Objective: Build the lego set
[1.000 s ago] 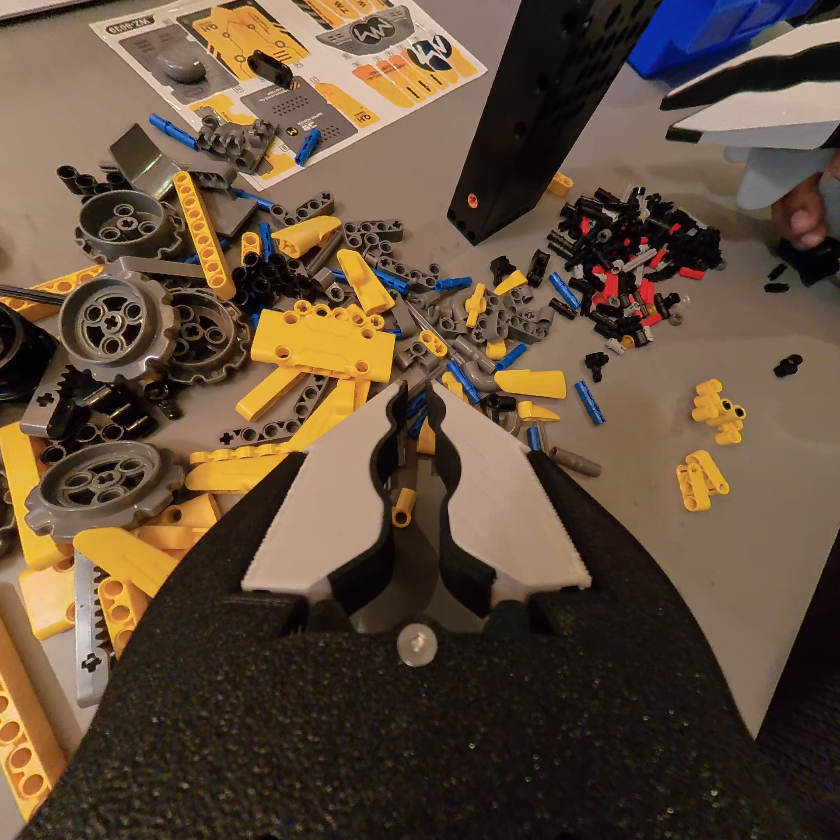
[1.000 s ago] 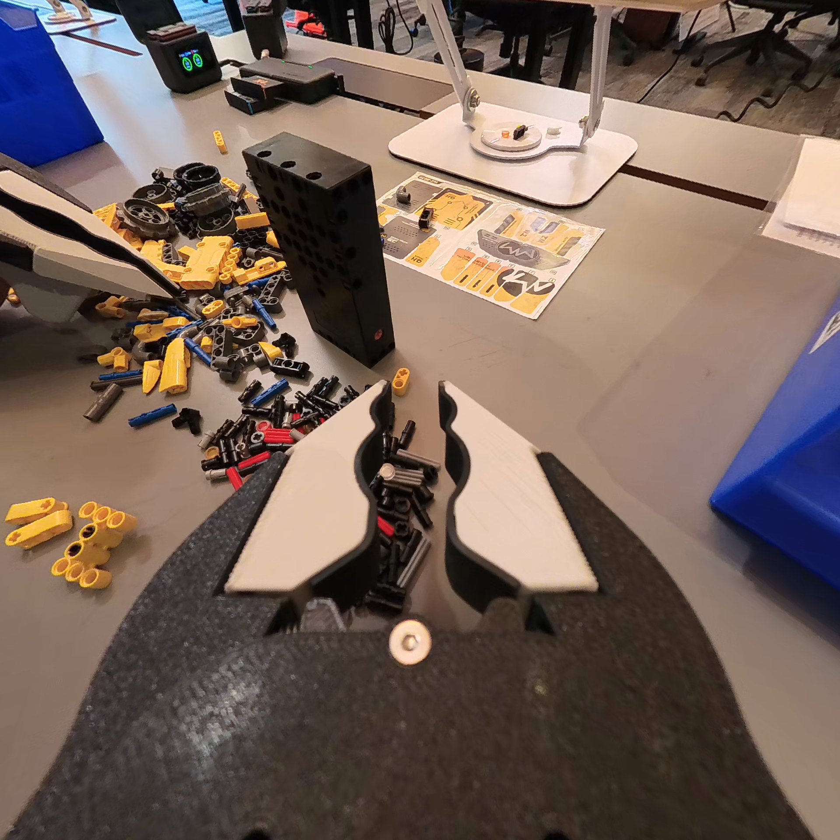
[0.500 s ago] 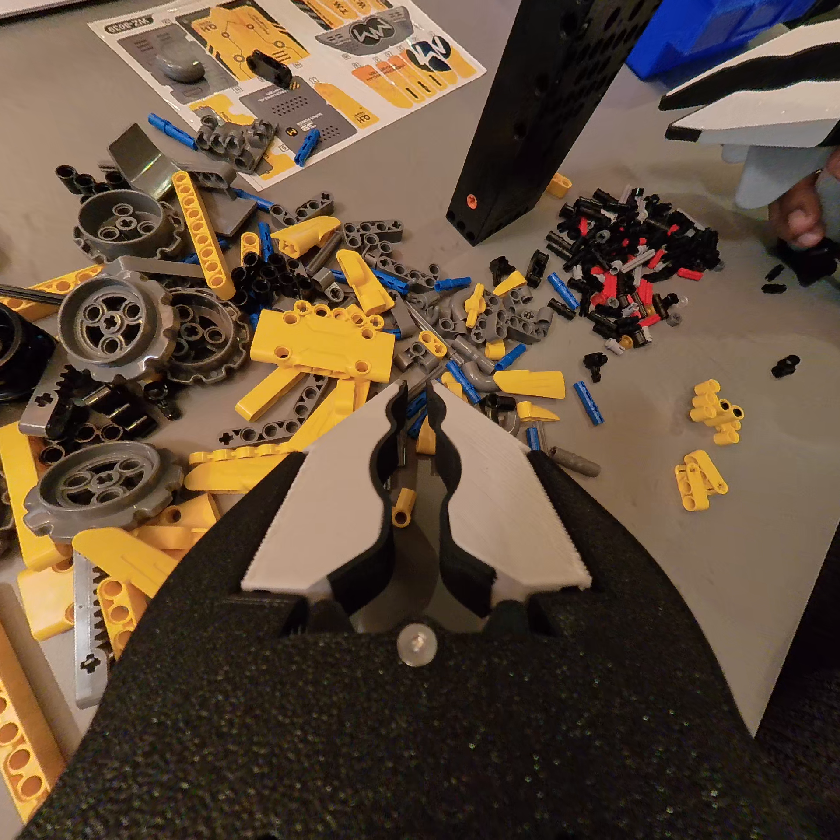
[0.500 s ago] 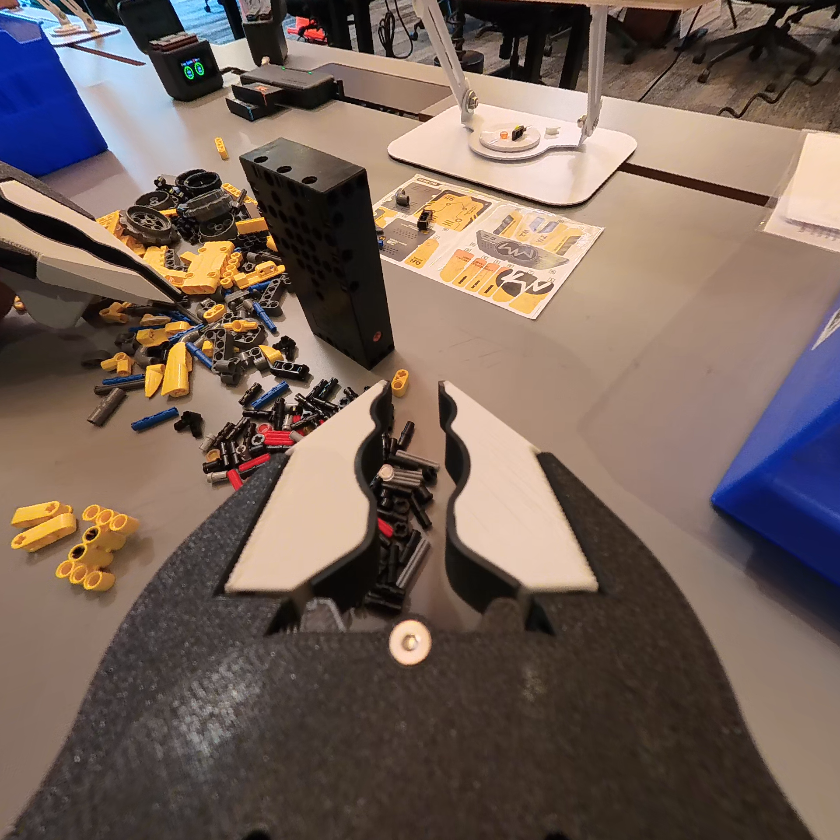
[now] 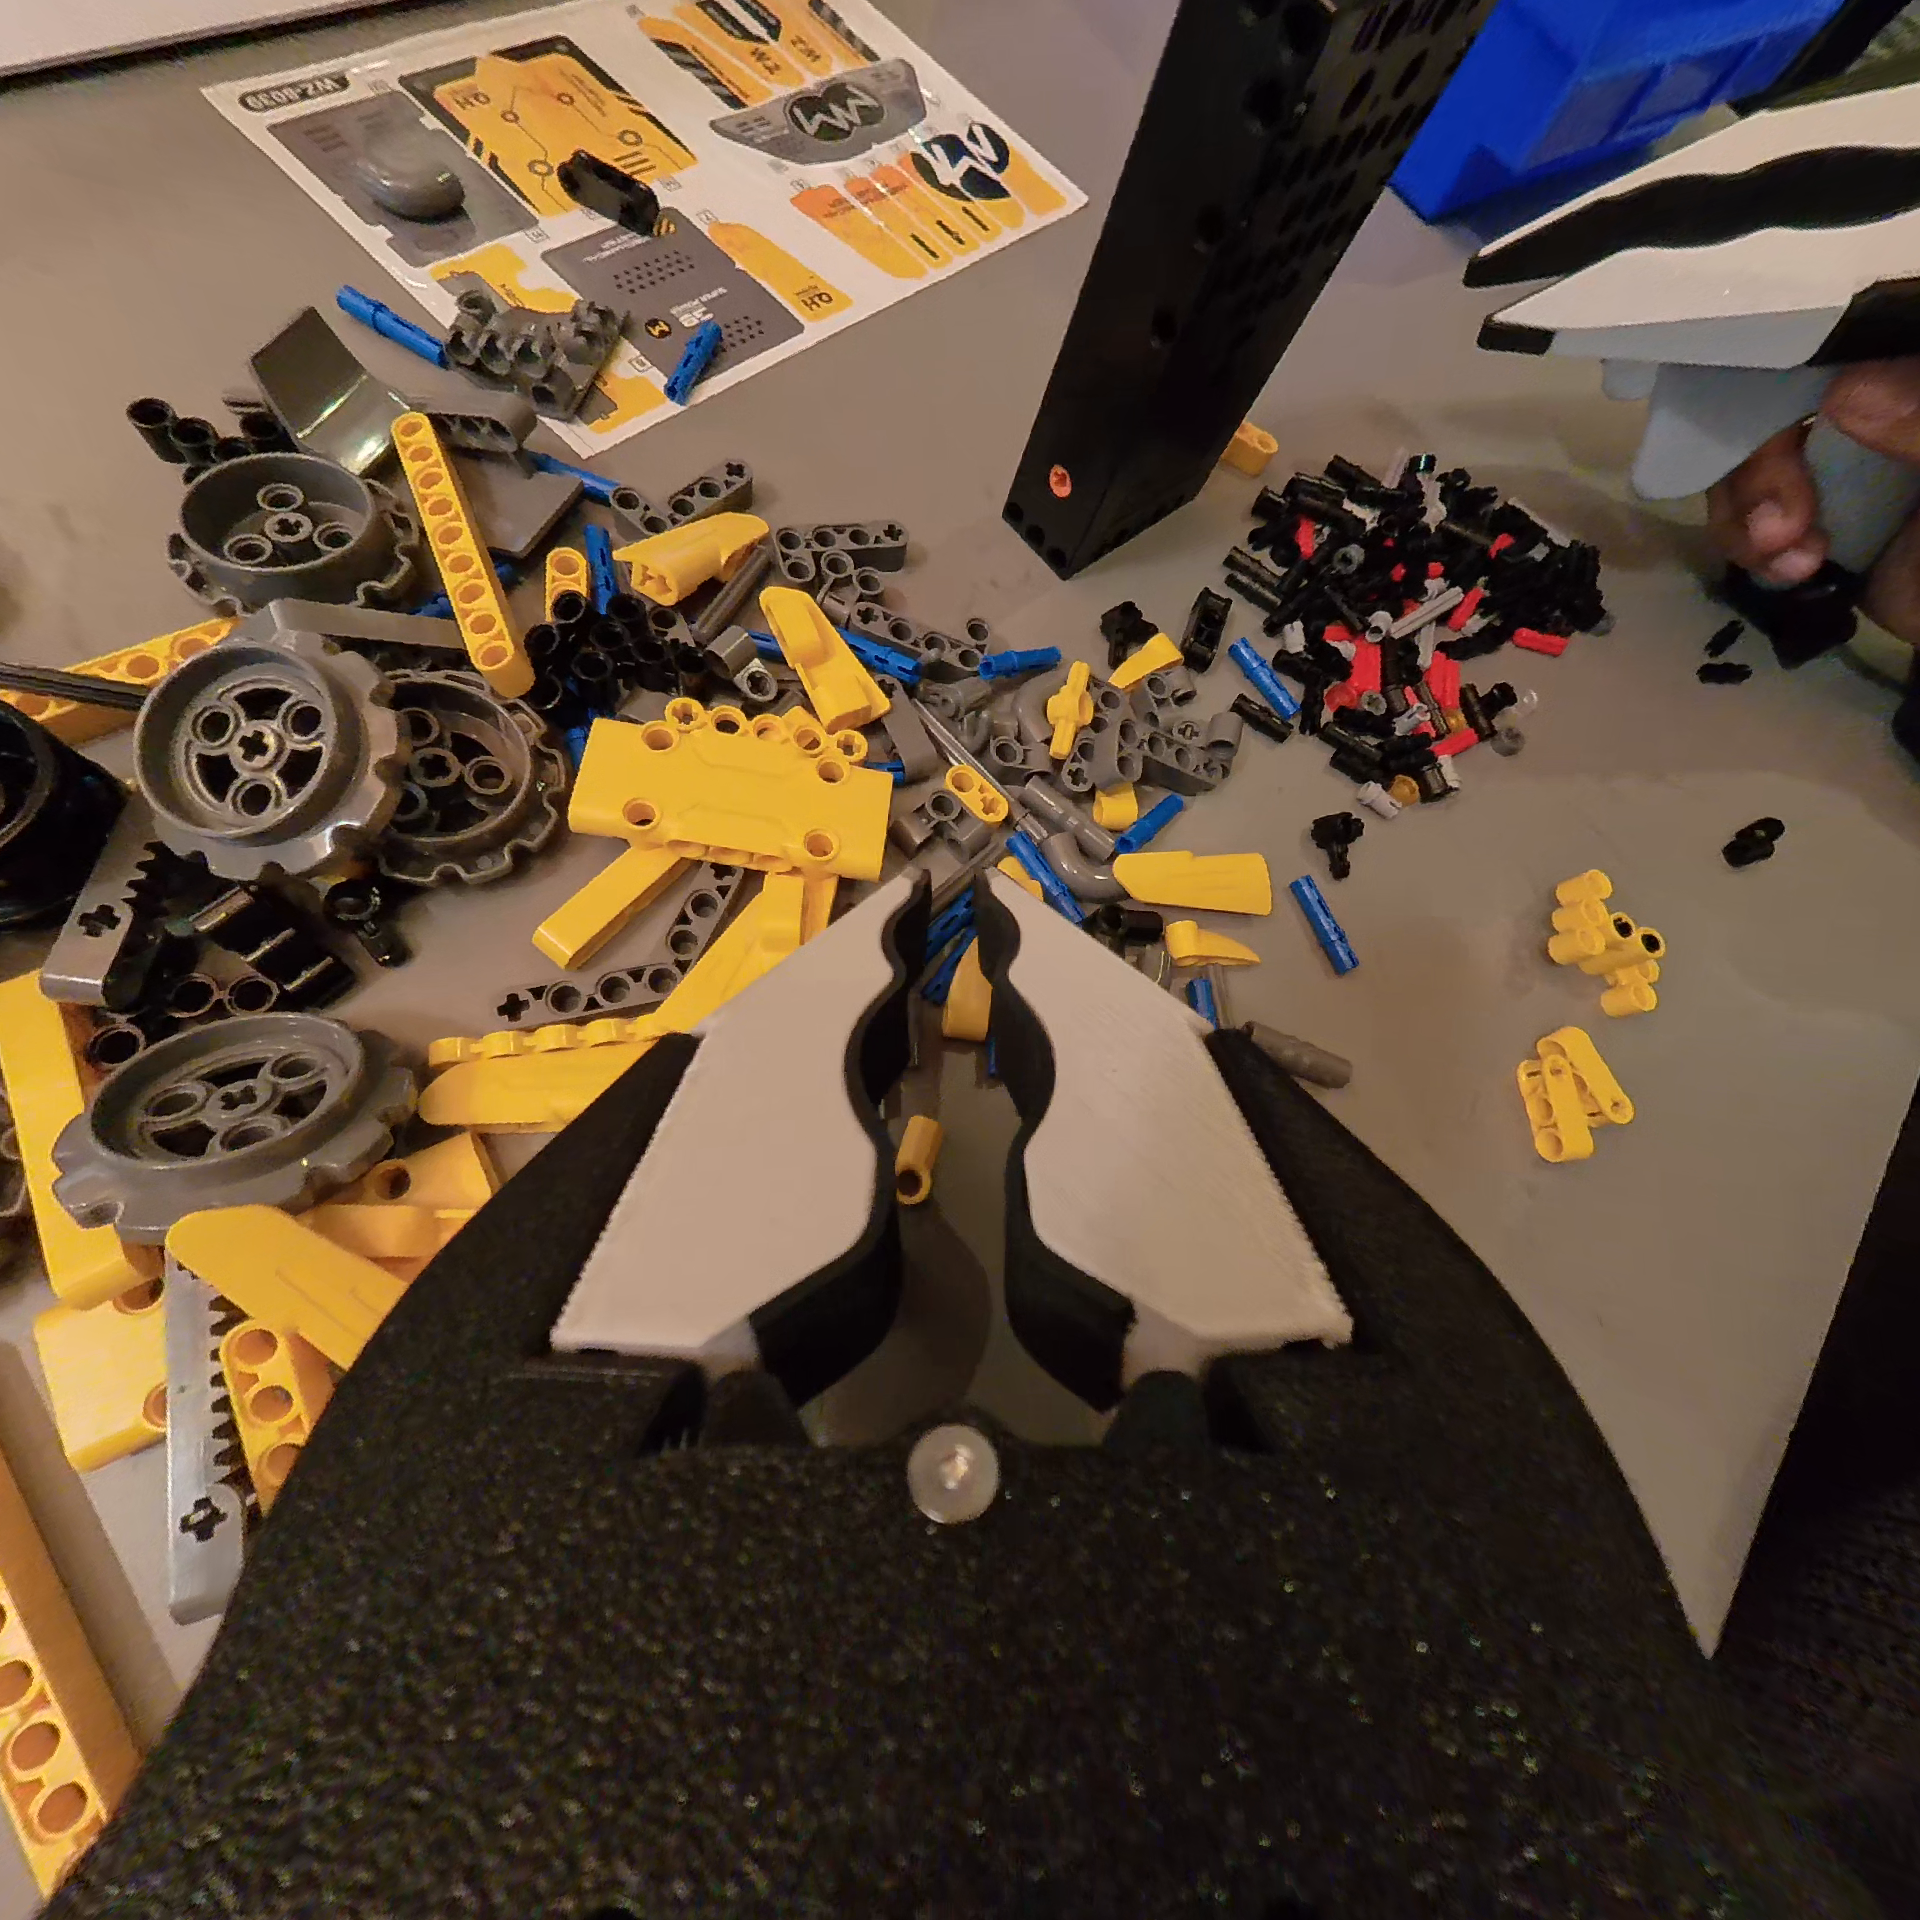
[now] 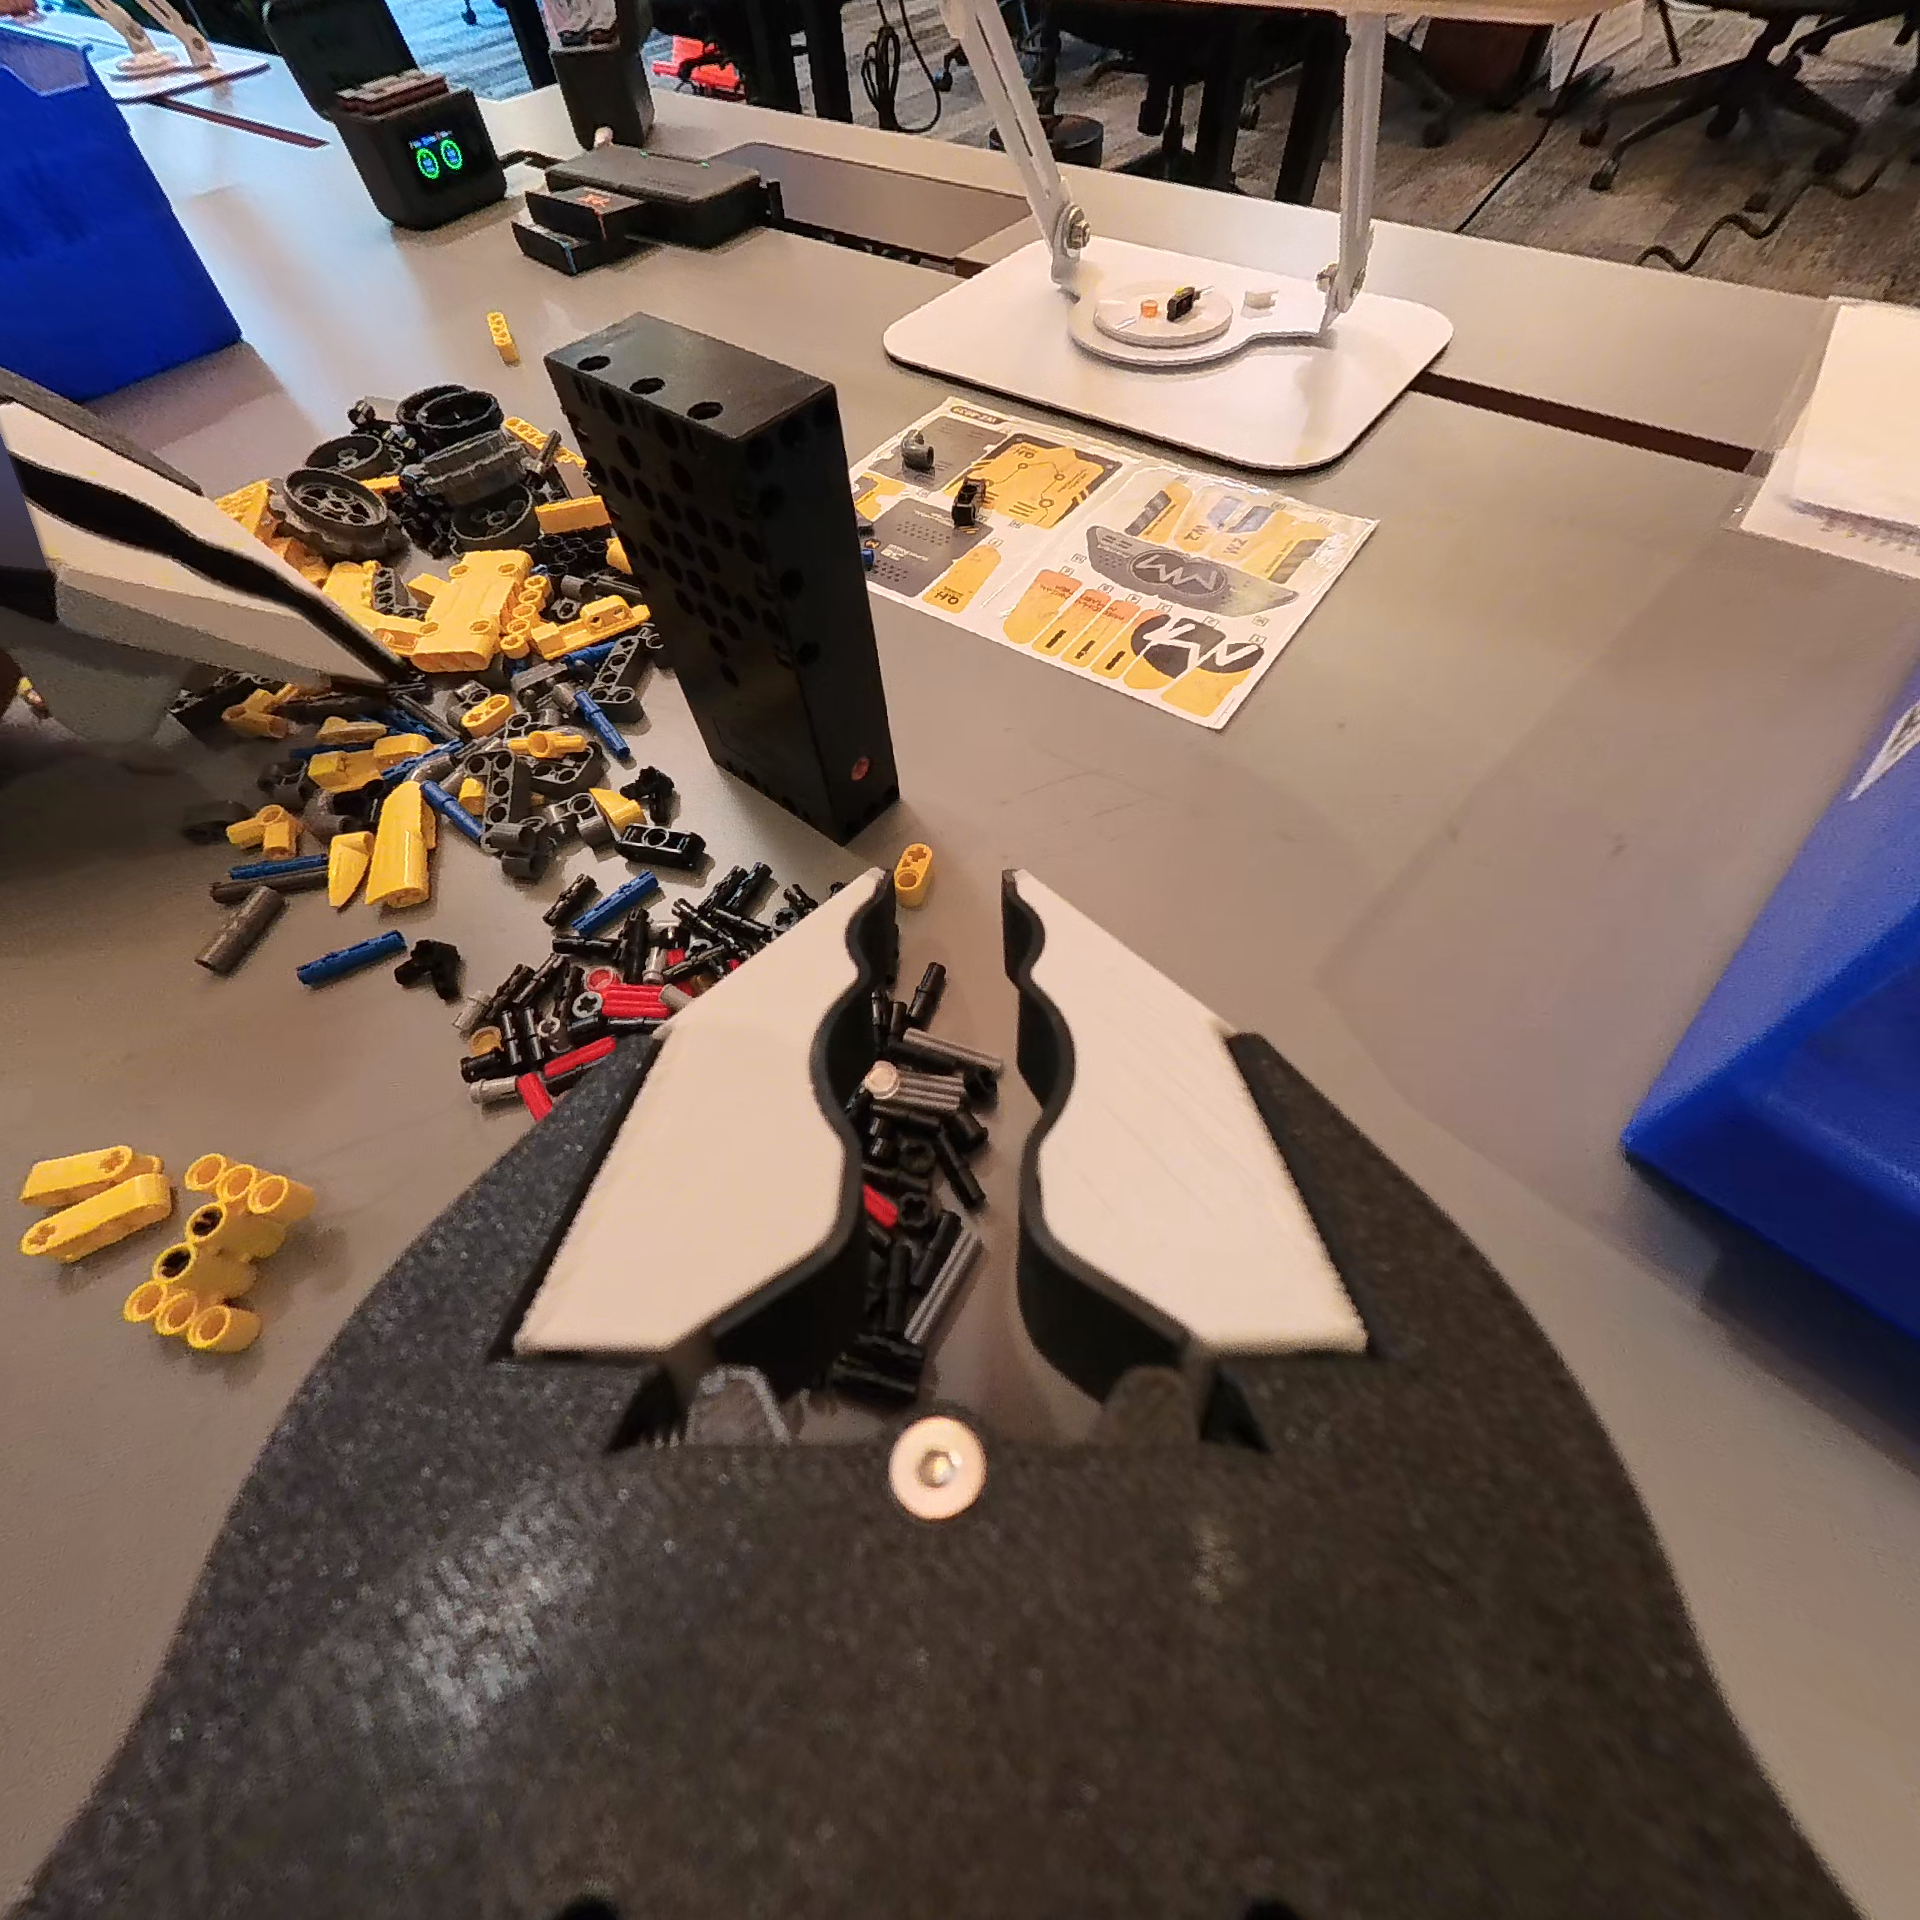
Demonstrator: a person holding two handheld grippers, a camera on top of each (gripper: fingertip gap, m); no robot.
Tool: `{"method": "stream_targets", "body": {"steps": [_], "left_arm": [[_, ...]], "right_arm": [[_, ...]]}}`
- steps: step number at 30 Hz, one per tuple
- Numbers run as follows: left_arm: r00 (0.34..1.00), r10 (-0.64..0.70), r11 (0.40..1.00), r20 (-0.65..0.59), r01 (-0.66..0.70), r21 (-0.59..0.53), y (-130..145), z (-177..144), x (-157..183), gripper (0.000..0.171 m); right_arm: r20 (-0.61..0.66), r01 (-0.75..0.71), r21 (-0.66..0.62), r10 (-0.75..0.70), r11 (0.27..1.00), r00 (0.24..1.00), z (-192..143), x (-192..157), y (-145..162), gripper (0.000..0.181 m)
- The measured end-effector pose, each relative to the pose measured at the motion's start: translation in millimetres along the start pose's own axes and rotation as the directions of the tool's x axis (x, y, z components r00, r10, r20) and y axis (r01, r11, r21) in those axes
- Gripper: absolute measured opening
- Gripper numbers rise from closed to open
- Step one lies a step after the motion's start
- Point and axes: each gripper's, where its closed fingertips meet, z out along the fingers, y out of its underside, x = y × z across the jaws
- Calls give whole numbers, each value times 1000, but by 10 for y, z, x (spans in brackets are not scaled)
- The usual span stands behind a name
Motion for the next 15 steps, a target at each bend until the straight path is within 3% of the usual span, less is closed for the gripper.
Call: {"method": "stream_targets", "body": {"steps": [8,11,15], "left_arm": [[999,-20,998,-39,22,53,-55,-79,14,7],[993,-4,999,-120,9,40,-47,-86,98,8],[994,48,999,-95,-47,9,-32,-79,20,7]], "right_arm": [[-1,4,-8,-4,1000,1000,8,-4,9,20],[1,8,-15,-8,1000,1000,15,-10,18,20],[3,19,-19,-19,1000,1000,20,-23,25,20]]}}
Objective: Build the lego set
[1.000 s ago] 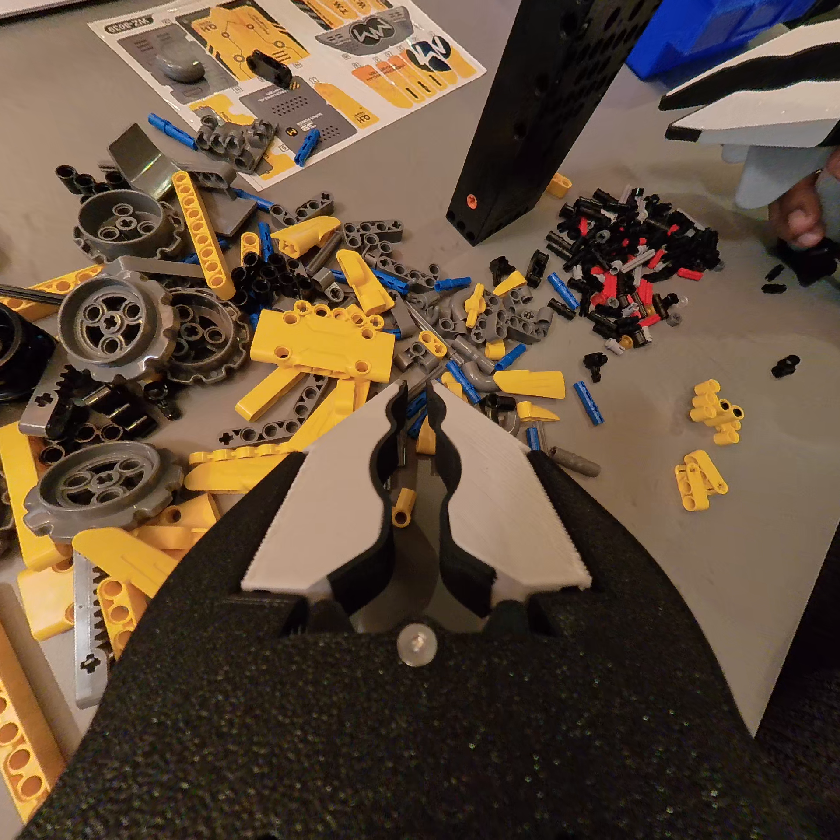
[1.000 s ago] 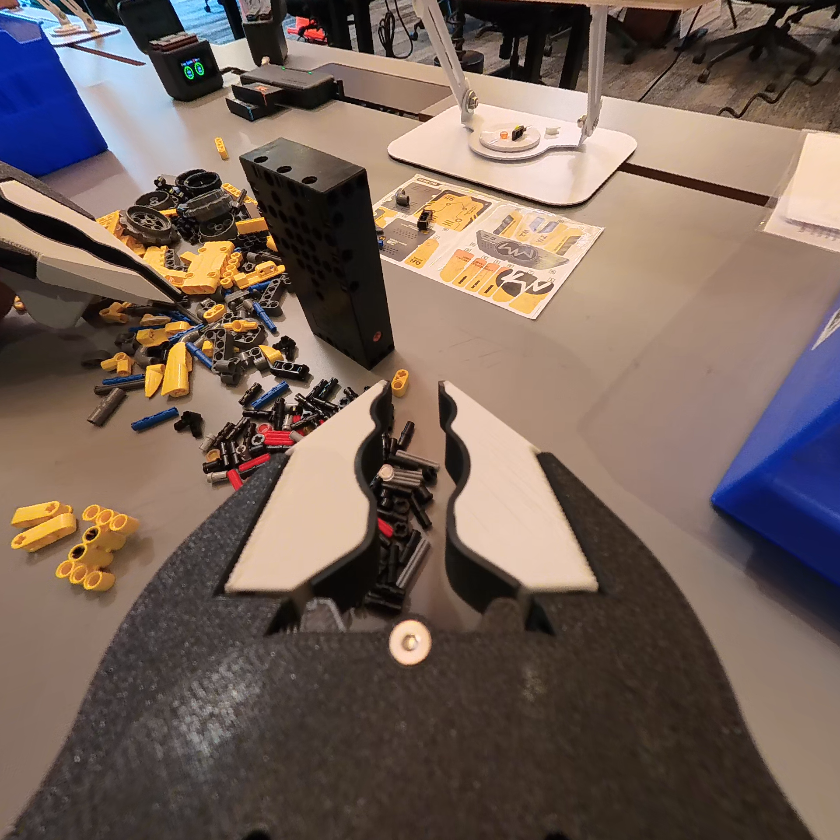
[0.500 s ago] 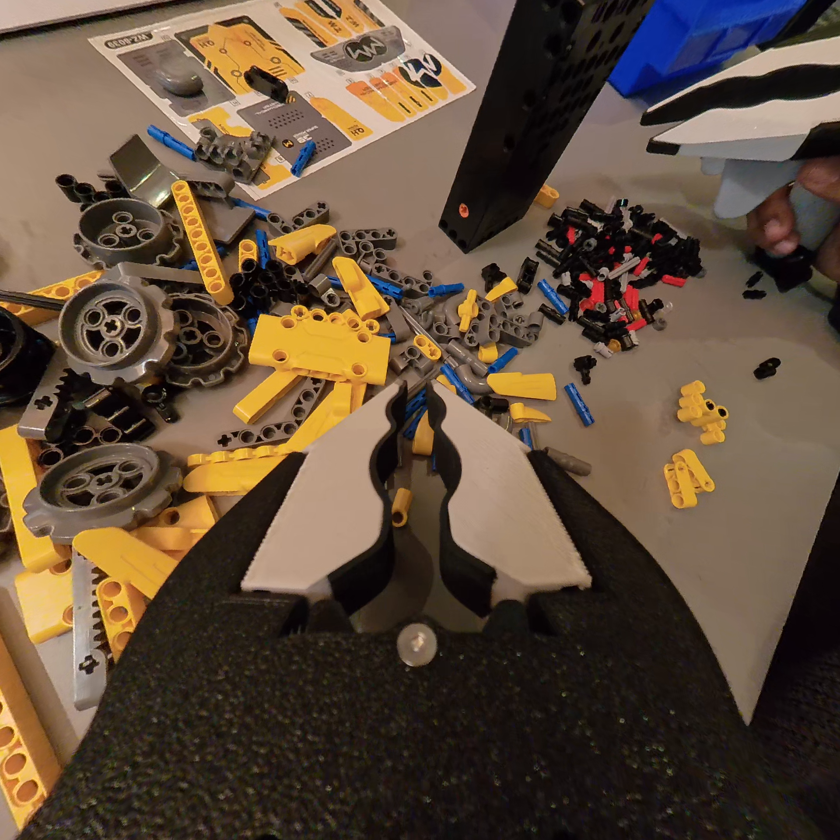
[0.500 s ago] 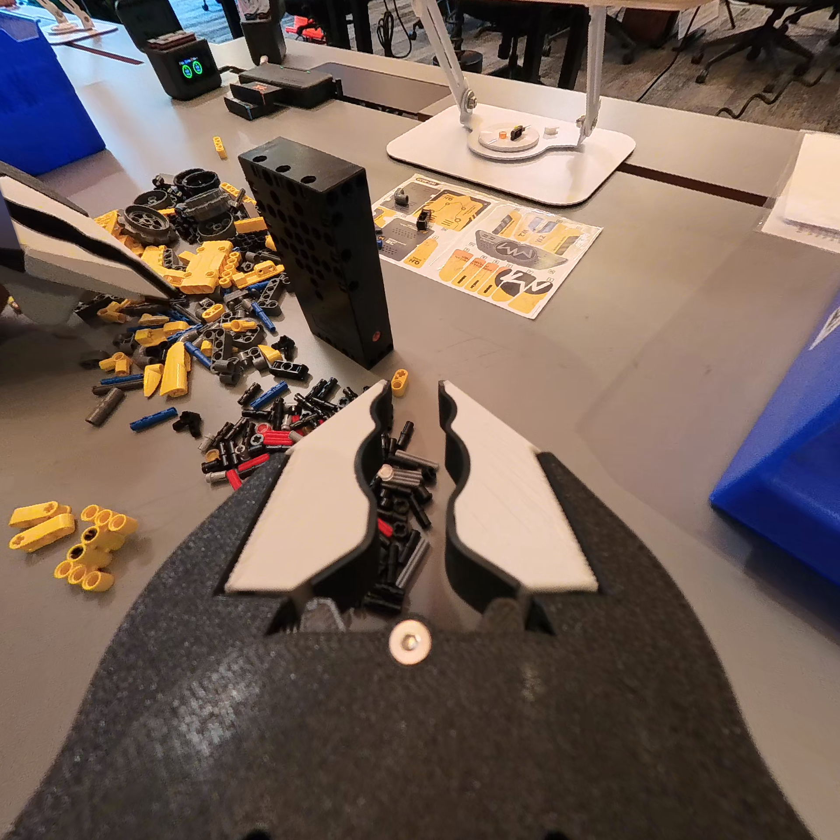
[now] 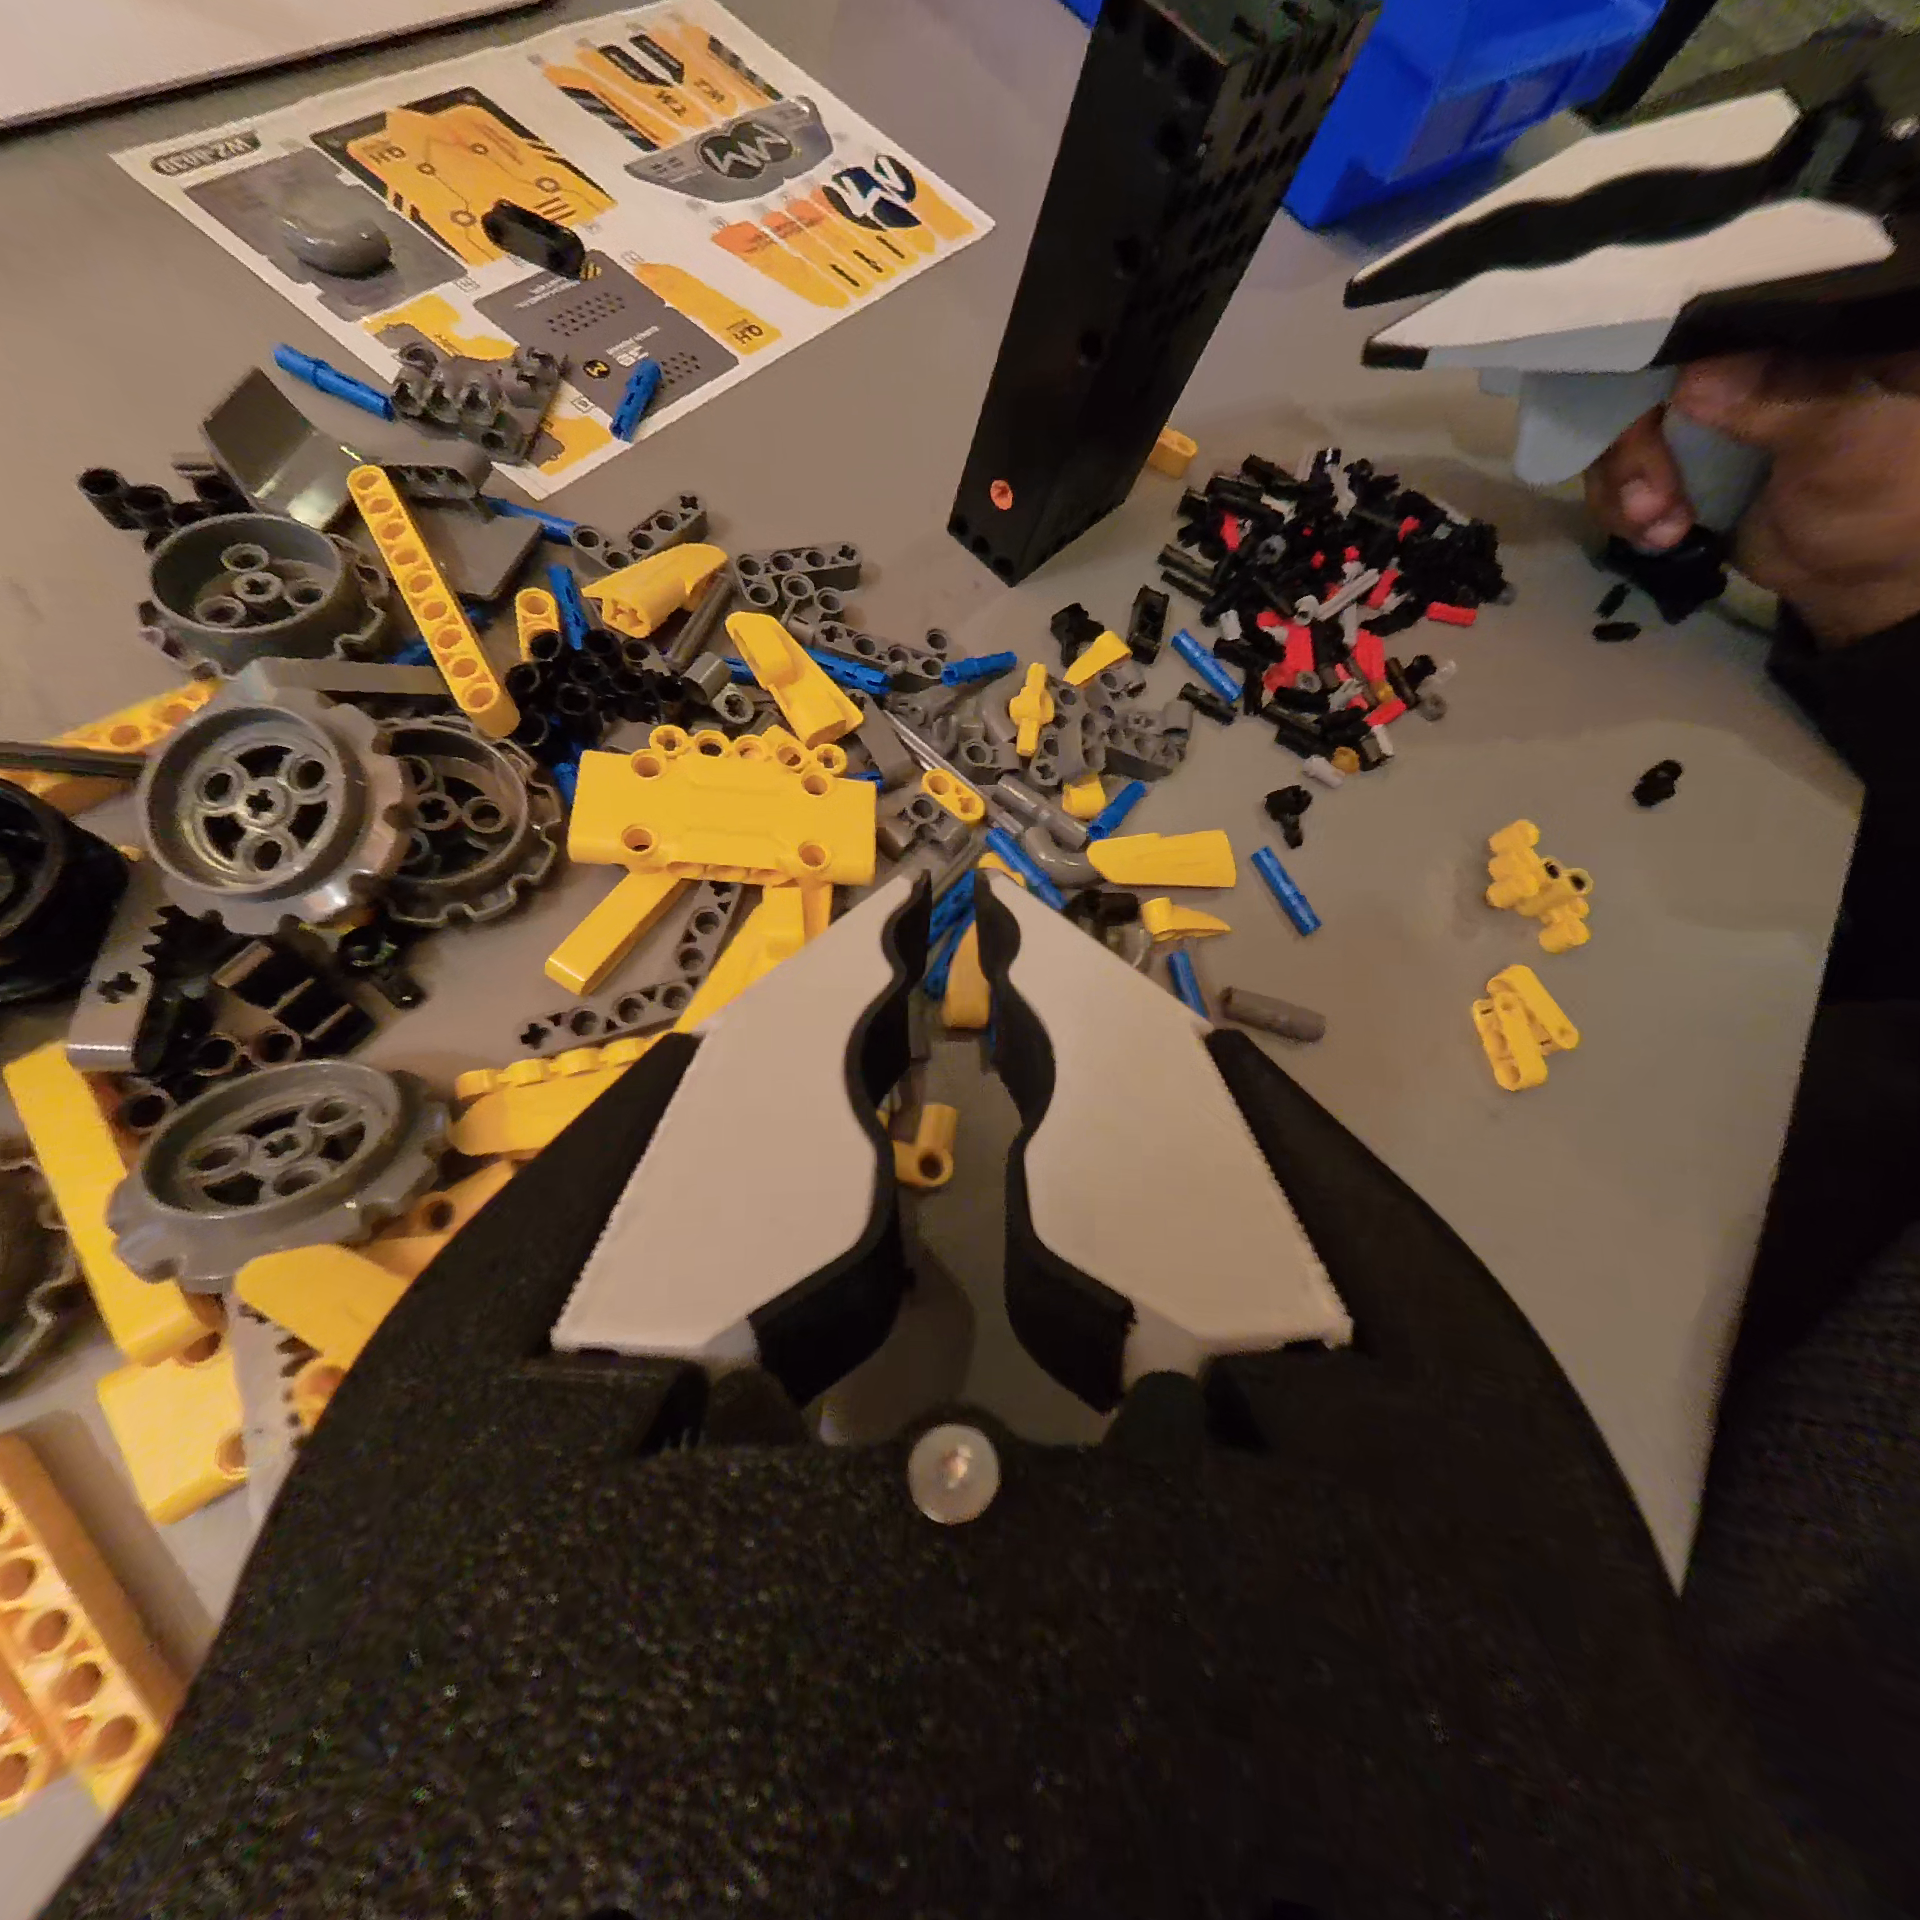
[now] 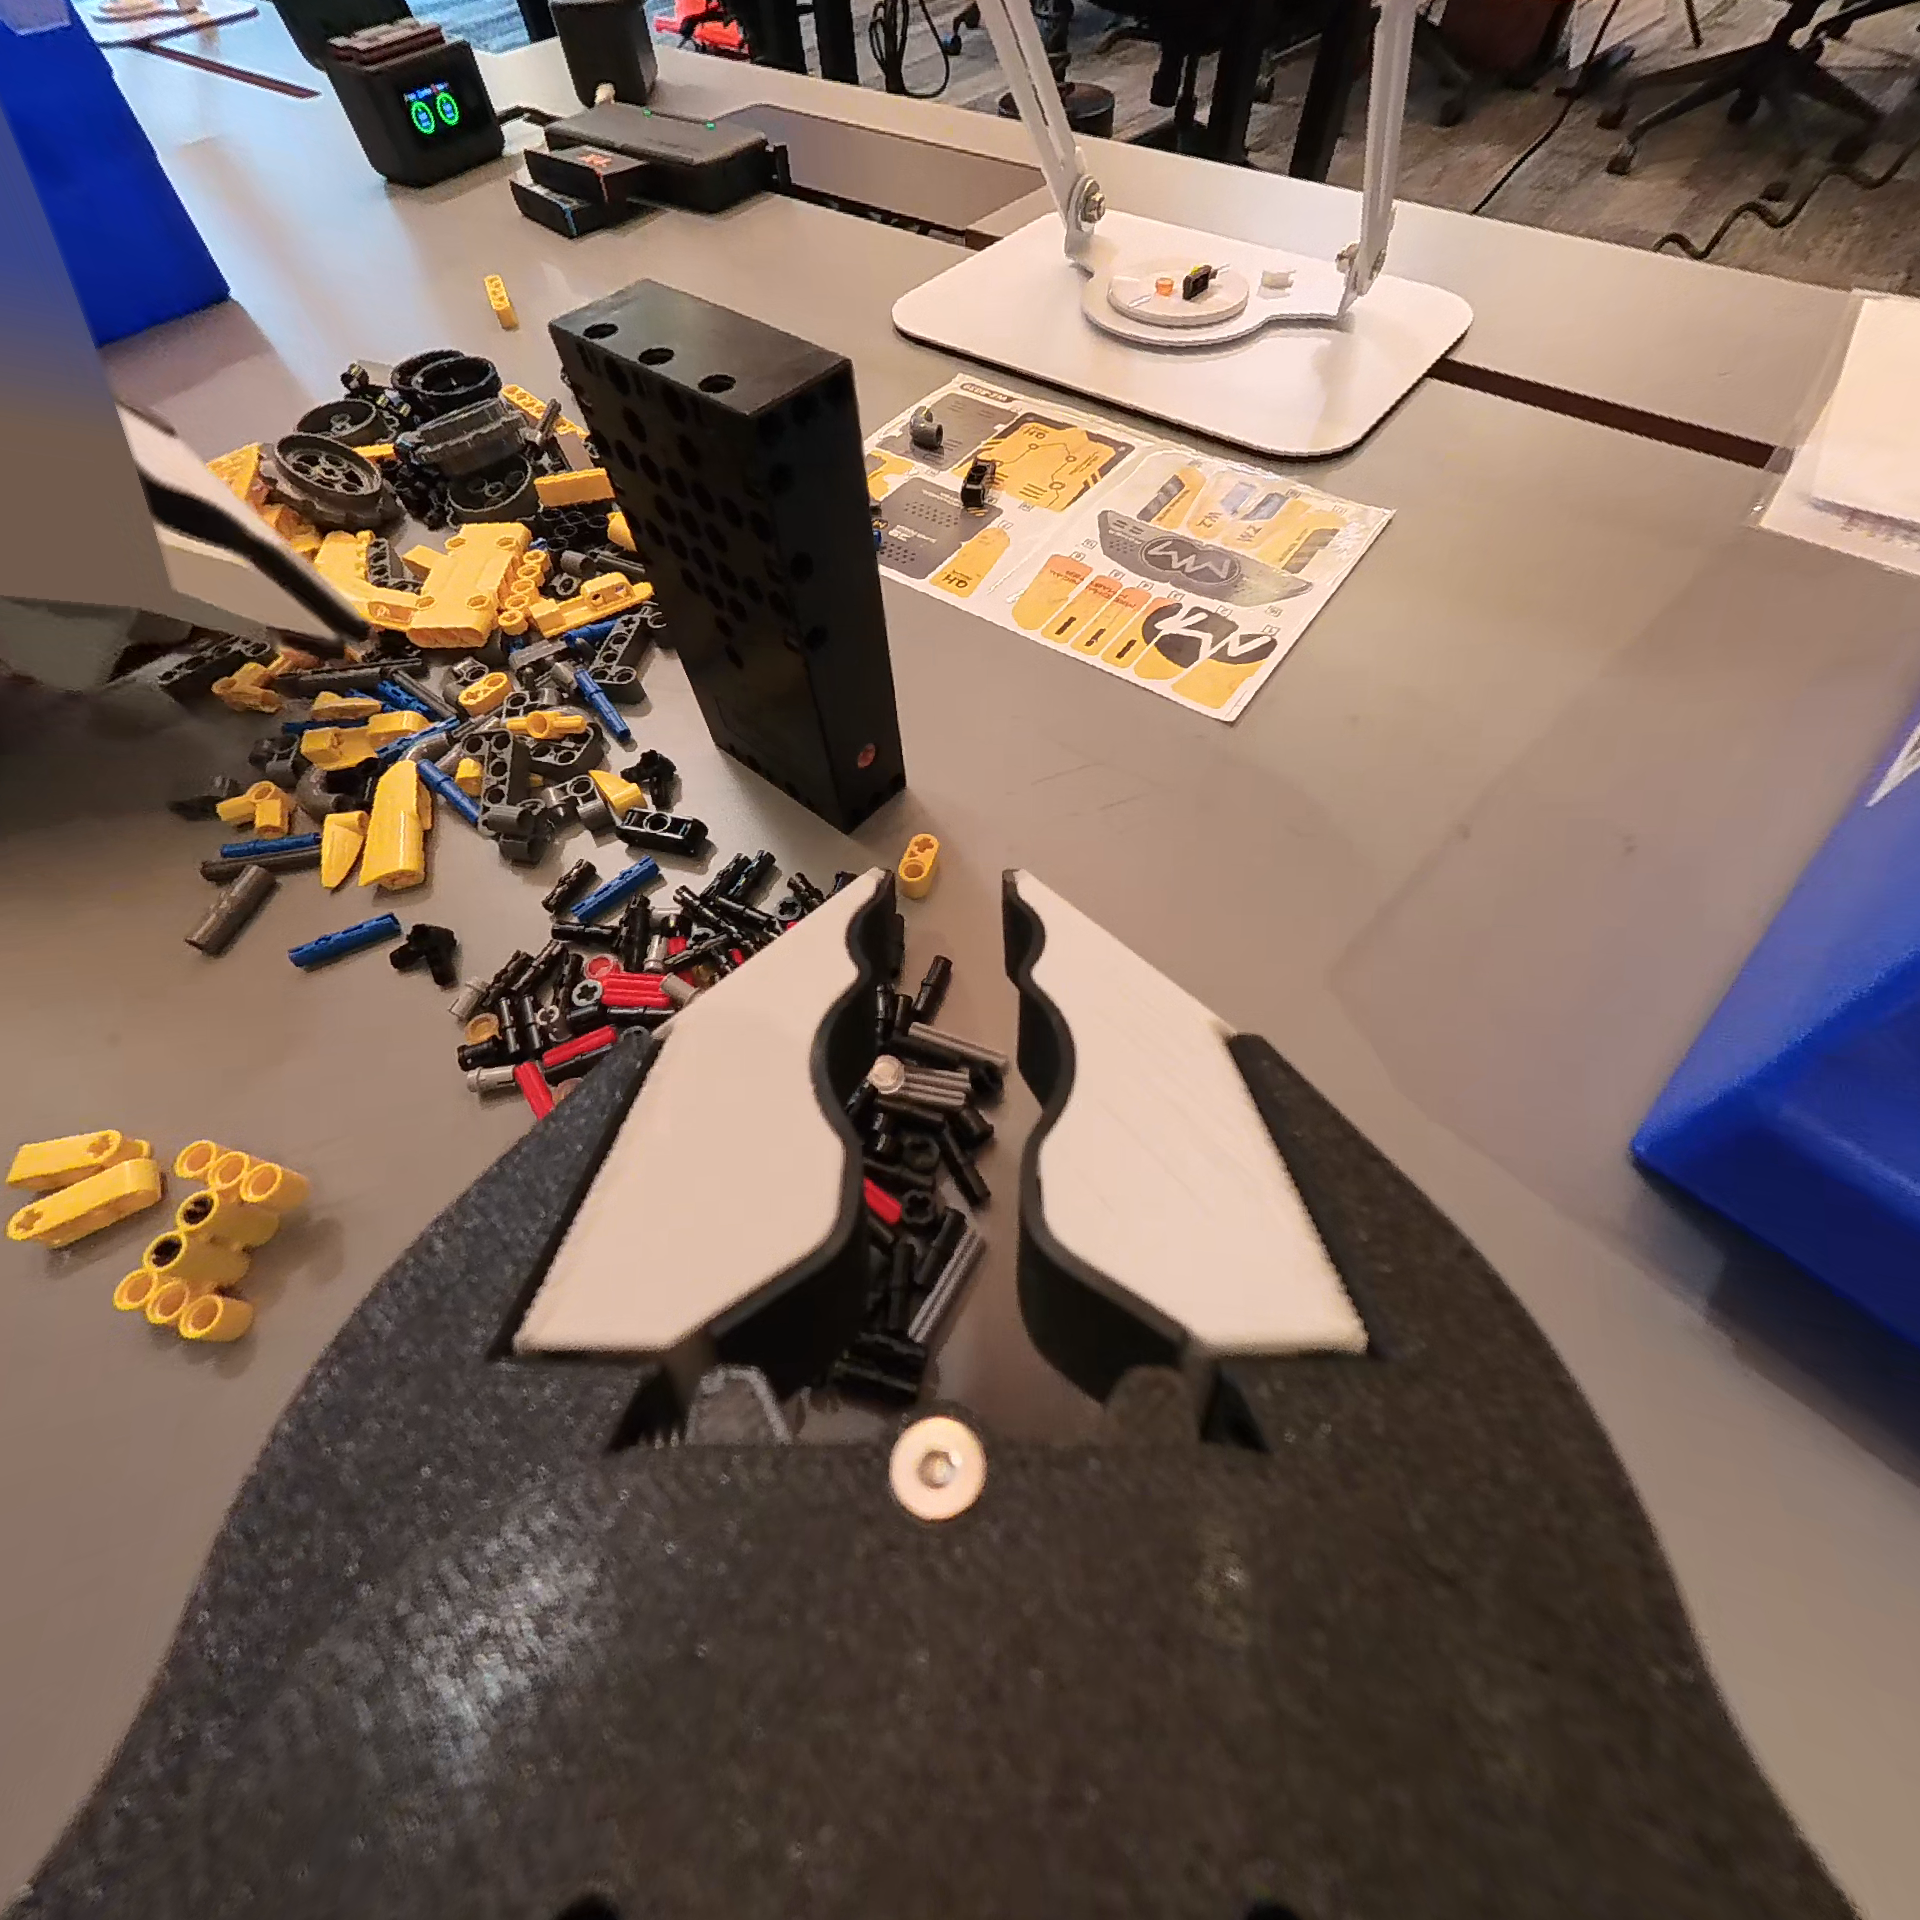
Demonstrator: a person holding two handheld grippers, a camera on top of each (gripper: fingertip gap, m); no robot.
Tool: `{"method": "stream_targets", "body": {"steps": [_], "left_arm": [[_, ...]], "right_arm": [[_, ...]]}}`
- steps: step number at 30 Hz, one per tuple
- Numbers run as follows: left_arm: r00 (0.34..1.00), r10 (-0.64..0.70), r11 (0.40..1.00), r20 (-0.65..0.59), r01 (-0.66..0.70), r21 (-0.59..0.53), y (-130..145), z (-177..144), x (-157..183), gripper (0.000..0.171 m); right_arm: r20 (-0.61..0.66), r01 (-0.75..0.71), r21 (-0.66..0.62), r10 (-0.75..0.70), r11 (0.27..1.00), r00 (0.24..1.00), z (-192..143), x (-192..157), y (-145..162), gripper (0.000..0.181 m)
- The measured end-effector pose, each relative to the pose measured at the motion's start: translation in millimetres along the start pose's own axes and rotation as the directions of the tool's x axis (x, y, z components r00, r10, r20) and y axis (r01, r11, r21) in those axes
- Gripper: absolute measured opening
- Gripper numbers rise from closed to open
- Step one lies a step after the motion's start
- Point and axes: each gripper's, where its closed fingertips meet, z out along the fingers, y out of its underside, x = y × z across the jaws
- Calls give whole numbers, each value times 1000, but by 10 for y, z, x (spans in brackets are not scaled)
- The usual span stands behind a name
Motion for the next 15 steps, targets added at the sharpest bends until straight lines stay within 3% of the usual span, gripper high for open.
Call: {"method": "stream_targets", "body": {"steps": [11,15], "left_arm": [[973,217,959,-74,-227,-172,38,78,-71,7],[969,235,947,-79,-246,-205,74,128,-80,7]], "right_arm": [[3,19,2,-19,1000,1000,-2,-22,-2,20],[6,22,2,-22,1000,1000,-3,-30,-3,20]]}}
